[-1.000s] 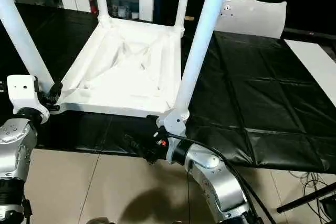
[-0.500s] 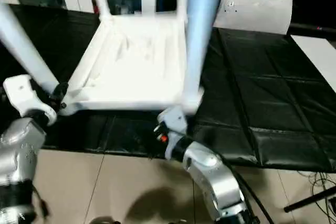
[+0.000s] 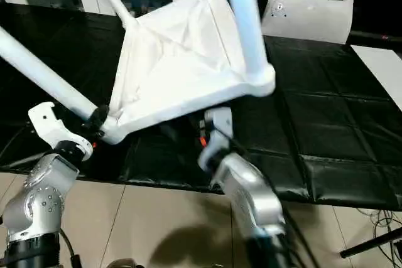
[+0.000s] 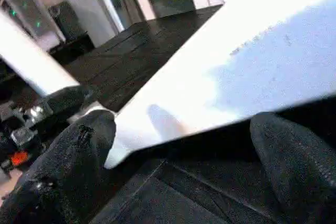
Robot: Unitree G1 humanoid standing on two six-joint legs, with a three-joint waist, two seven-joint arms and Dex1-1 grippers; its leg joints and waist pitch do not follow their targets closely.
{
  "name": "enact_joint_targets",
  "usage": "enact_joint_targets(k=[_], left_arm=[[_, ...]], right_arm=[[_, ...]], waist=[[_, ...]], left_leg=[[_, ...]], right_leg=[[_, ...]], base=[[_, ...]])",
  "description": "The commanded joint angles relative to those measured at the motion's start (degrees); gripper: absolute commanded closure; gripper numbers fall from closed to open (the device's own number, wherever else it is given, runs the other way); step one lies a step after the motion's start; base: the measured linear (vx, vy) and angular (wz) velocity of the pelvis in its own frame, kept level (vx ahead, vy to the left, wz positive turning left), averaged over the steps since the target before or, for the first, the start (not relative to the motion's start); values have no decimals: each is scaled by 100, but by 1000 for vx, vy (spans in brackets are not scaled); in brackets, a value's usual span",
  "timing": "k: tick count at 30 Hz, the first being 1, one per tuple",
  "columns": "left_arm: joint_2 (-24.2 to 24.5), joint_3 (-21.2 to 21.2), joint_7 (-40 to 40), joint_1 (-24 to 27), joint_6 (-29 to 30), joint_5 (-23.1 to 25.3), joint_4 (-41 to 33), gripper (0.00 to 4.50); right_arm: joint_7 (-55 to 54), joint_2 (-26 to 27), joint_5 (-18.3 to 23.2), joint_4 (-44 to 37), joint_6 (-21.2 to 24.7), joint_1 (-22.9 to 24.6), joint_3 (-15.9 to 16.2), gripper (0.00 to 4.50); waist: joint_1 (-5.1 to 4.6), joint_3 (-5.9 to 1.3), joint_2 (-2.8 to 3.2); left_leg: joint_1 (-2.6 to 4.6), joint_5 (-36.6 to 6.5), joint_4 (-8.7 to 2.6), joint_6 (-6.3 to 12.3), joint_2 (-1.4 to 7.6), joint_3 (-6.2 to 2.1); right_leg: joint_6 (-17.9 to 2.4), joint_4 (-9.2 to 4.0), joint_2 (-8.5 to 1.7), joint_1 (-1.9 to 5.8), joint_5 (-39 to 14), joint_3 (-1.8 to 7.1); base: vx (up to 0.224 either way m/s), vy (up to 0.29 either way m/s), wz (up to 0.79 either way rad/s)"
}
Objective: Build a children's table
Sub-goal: Flip table
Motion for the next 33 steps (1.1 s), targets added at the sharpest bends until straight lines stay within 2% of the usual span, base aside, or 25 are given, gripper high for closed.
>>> enact_joint_targets(k=[1,3,4,5,6,8,9,11,13,14,15,16,17,21,27,28,30,31,33], left_arm=[[-257,-134,-14,56,289,-344,210,248],[-262,-153,-17,50,300,-337,209,248],[-263,-181,-30,31,325,-337,213,248],[-264,-181,-31,30,326,-337,214,248],[-269,-196,-35,25,336,-331,214,248],[-296,-214,-26,-6,368,-351,239,248],[-299,-213,-22,-13,372,-355,245,248],[-317,-258,-56,-24,403,-354,250,248],[-325,-268,-61,-33,410,-352,258,248],[-330,-282,-66,-38,414,-343,269,248],[-335,-301,-74,-46,424,-330,284,248],[-335,-301,-74,-46,424,-330,284,248],[-324,-329,-102,-46,441,-319,288,248],[-322,-351,-122,-57,466,-312,287,248],[-331,-478,-179,-50,512,-293,266,248],[-340,-494,-173,-55,512,-288,267,248],[-346,-551,-185,-60,514,-264,264,248],[-348,-576,-193,-67,513,-251,268,248],[-388,-614,-167,-62,492,-241,256,248]], right_arm=[[-292,57,-90,399,-134,-342,-153,0],[-478,100,-209,631,-202,-502,-178,0],[-609,256,-45,828,-237,-678,-382,0],[-612,261,-38,834,-237,-683,-389,0],[-779,387,98,971,-247,-818,-571,0],[-972,673,402,1275,-353,-1154,-915,0],[-983,694,425,1303,-360,-1184,-941,0],[-986,831,682,1521,-476,-1401,-1128,0],[-1015,878,745,1613,-544,-1490,-1203,0],[-1056,940,831,1713,-623,-1589,-1304,0],[-1076,1065,1002,1896,-715,-1786,-1507,0],[-1076,1065,1002,1896,-715,-1786,-1507,19],[-1137,1153,1092,2080,-785,-1972,-1654,30],[-1213,1190,1123,2381,-880,-2206,-1729,63],[-1128,1223,1381,2890,-1031,-2627,-1850,115],[-1130,1227,1414,2930,-1025,-2667,-1876,122],[-1070,1211,1412,2981,-1031,-2717,-1845,140],[-1047,1203,1416,2994,-1030,-2733,-1836,149],[-1104,1212,1507,3017,-1019,-2775,-1844,161]], waist=[[-55,-318,56],[-53,-312,66],[-46,-316,75],[-52,-317,75],[-46,-321,76],[-62,-332,116],[-54,-330,92],[-33,-340,138],[-39,-342,129],[-37,-341,154],[-41,-345,133],[-38,-346,133],[-27,-346,151],[-30,-355,155],[-47,-356,158],[-56,-359,135],[-67,-360,140],[-86,-364,97],[-83,-369,103]], left_leg=[[-39,-106,-480,157,455,-170],[-25,-210,-476,88,442,-144],[-24,-244,-480,58,438,-145],[-25,-266,-485,56,441,-143],[-17,-273,-489,59,447,-142],[-7,-274,-493,49,447,-145],[-12,-270,-489,51,441,-137],[-18,-185,-484,55,440,-130],[-14,-207,-484,63,444,-120],[-16,-223,-483,54,442,-122],[-11,-250,-481,64,436,-110],[-17,-236,-477,80,428,-108],[-16,-224,-473,92,428,-104],[-34,-127,-462,156,420,-99],[-45,-160,-460,209,420,-96],[-42,-135,-457,228,423,-92],[-49,-88,-451,258,415,-89],[-53,-64,-447,277,416,-81],[-42,35,-436,348,418,-73]], right_leg=[[-933,-370,-665,243,-616,412],[-961,-395,-670,238,-694,417],[-937,-386,-666,248,-707,422],[-931,-385,-671,245,-694,428],[-924,-383,-673,237,-658,429],[-961,-357,-660,232,-532,421],[-944,-369,-657,251,-525,416],[-928,-341,-654,257,-362,414],[-925,-349,-657,255,-339,406],[-932,-345,-657,254,-352,406],[-943,-352,-661,257,-375,409],[-951,-352,-654,262,-402,406],[-951,-350,-658,260,-387,410],[-982,-344,-657,262,-392,397],[-997,-351,-658,268,-540,390],[-997,-349,-662,268,-518,393],[-1022,-344,-655,265,-495,387],[-1017,-345,-654,271,-468,391],[-1042,-328,-650,258,-386,389]], base=[[0,0,0],[0,0,0],[0,0,0],[0,0,0],[0,0,0],[0,0,0],[0,0,0],[0,0,0],[0,0,0],[0,0,0],[0,0,0],[0,0,0],[0,0,0],[0,0,0],[0,0,0],[0,0,0],[0,0,0],[0,0,0],[0,0,0]])
